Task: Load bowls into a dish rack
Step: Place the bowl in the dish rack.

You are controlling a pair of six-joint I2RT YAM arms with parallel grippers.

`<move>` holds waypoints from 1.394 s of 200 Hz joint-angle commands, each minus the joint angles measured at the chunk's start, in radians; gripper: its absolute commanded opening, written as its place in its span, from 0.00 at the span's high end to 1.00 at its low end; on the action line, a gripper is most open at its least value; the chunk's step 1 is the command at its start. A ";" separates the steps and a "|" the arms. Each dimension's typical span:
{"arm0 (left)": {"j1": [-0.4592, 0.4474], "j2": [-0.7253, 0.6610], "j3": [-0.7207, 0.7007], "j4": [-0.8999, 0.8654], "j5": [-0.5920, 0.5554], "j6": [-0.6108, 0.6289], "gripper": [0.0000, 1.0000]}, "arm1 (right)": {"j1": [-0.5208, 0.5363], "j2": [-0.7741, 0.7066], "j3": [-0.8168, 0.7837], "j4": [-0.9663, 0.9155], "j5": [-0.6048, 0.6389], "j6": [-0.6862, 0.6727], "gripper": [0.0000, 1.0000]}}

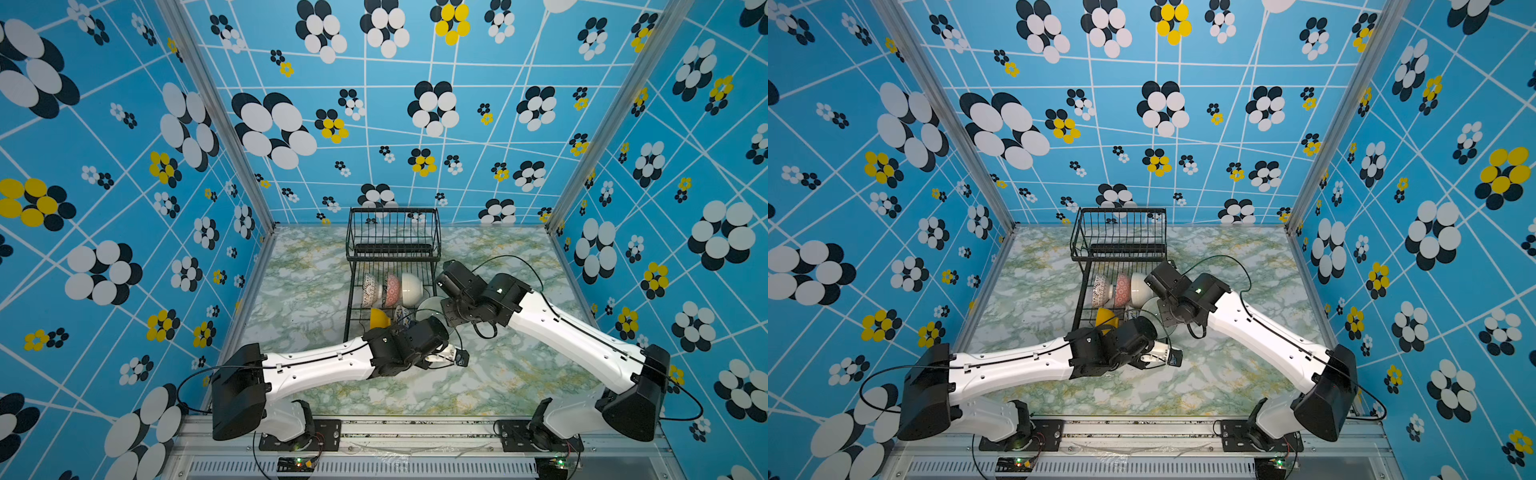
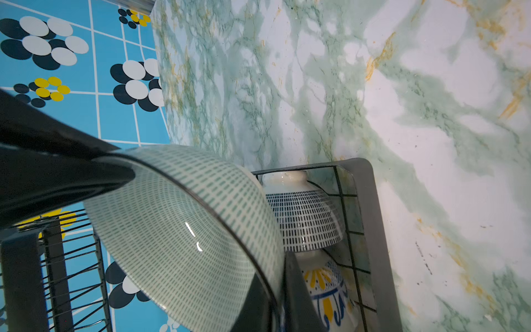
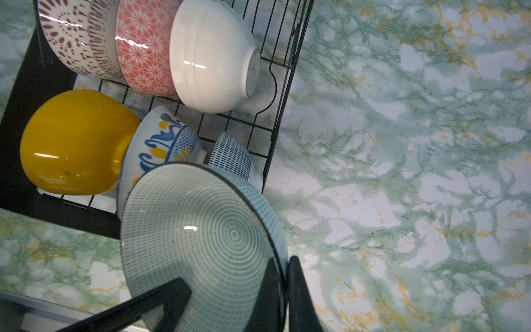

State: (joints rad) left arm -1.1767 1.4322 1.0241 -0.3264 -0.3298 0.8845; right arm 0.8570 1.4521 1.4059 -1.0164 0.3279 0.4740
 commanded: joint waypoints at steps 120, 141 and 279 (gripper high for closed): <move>0.014 -0.104 -0.069 0.056 -0.017 -0.087 1.00 | -0.010 -0.183 -0.090 0.295 -0.078 0.046 0.37; 0.026 -0.126 -0.080 0.053 -0.007 -0.146 1.00 | -0.010 -0.255 -0.146 0.363 -0.069 0.050 0.30; 0.667 -0.589 -0.225 -0.068 0.764 -0.970 1.00 | 0.073 -0.215 -0.289 0.604 -0.093 0.055 0.03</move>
State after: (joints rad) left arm -0.6407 0.8772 0.8185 -0.3813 0.1413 0.0998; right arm 0.8913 1.1973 1.0935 -0.4736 0.2409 0.5228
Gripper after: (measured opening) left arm 0.096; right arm 0.959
